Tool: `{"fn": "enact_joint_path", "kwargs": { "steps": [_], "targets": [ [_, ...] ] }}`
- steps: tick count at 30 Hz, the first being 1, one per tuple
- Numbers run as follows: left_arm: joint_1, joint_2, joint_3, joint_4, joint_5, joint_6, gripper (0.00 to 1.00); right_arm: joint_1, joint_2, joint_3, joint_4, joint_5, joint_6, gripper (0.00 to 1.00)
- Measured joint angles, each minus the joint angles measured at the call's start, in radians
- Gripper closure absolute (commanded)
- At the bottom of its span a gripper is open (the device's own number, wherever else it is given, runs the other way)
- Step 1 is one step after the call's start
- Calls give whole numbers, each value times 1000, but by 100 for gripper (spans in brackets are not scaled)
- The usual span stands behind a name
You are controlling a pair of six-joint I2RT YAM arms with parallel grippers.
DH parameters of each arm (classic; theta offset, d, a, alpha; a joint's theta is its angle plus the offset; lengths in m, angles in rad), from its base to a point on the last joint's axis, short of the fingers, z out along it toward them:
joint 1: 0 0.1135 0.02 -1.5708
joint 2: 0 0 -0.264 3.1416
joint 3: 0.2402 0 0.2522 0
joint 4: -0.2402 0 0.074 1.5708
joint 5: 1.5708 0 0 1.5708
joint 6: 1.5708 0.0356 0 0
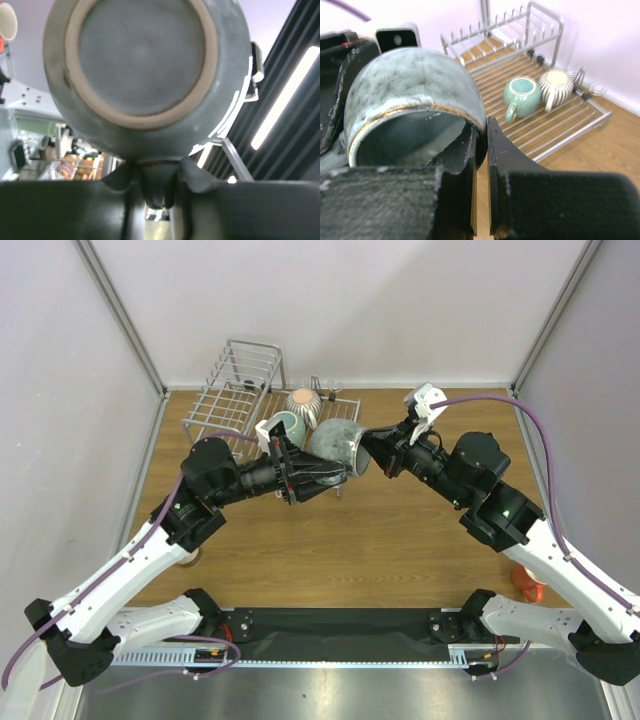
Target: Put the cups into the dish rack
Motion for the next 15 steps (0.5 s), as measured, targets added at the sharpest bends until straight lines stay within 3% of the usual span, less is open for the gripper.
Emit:
{"fn": "enact_joint_path", "kwargs": {
  "steps": [1, 11, 15],
  "targets": [
    [0, -1, -5, 12, -6, -9, 100, 0, 0, -2, 11, 3, -4, 100],
    [8, 4, -62, 107, 9, -5, 100, 0, 0, -4, -18, 29, -16, 100],
    [38, 33, -44, 86, 56, 53, 100, -1, 2, -4, -47, 56, -8, 87]
  ]
}}
